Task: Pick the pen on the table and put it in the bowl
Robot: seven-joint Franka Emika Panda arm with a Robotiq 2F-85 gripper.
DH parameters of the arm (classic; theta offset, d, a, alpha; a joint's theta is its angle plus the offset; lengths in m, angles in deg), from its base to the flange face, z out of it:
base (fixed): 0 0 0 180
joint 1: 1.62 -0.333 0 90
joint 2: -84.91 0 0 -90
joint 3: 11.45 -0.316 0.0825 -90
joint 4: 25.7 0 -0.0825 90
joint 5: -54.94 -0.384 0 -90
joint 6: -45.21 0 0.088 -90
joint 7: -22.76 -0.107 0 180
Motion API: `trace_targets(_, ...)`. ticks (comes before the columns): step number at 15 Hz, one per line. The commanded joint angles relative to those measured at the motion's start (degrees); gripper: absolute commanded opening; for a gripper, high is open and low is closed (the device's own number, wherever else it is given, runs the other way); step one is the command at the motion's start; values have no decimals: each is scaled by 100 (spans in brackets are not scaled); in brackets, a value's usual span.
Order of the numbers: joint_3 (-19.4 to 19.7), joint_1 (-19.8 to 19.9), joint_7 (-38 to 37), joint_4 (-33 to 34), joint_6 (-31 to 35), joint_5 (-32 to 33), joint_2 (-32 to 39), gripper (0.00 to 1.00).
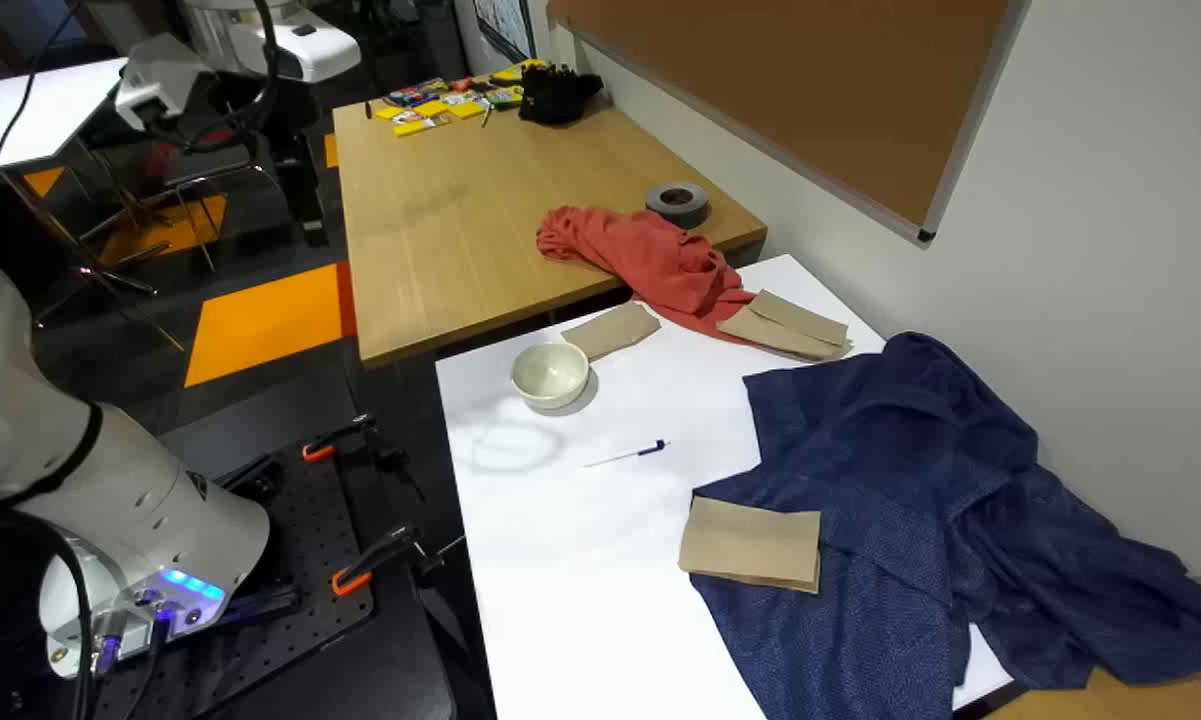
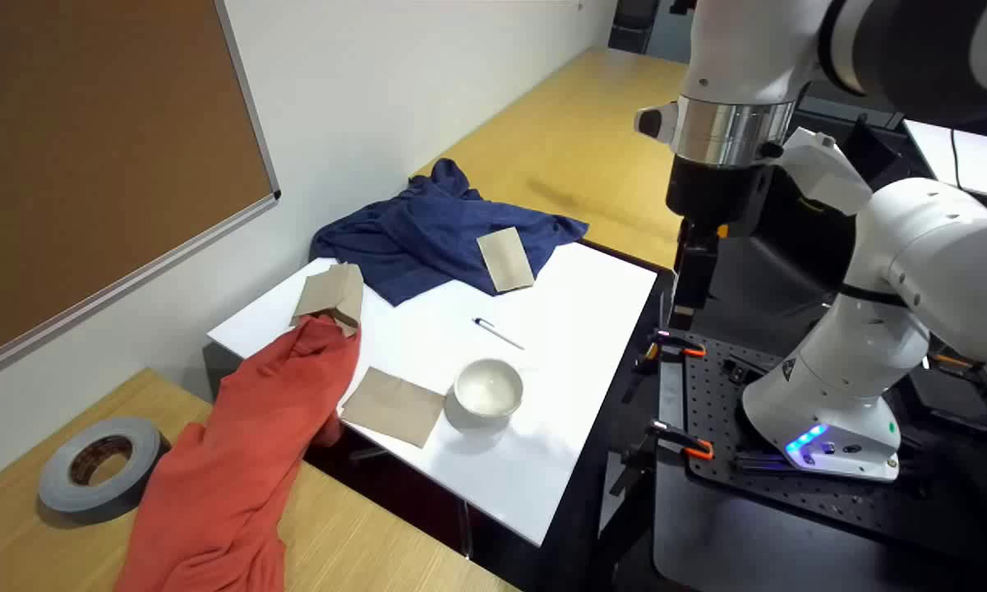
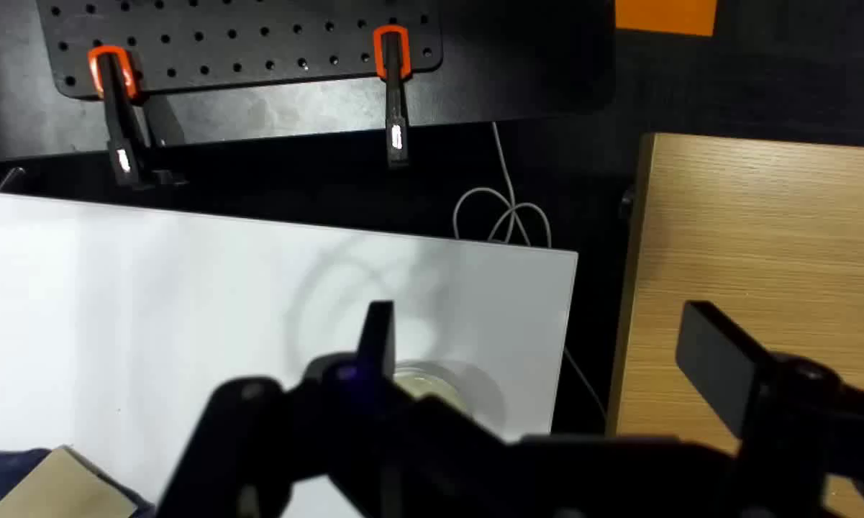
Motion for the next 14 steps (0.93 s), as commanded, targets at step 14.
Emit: trace_targets(14, -20, 519, -66, 111, 1839, 405, 720, 100)
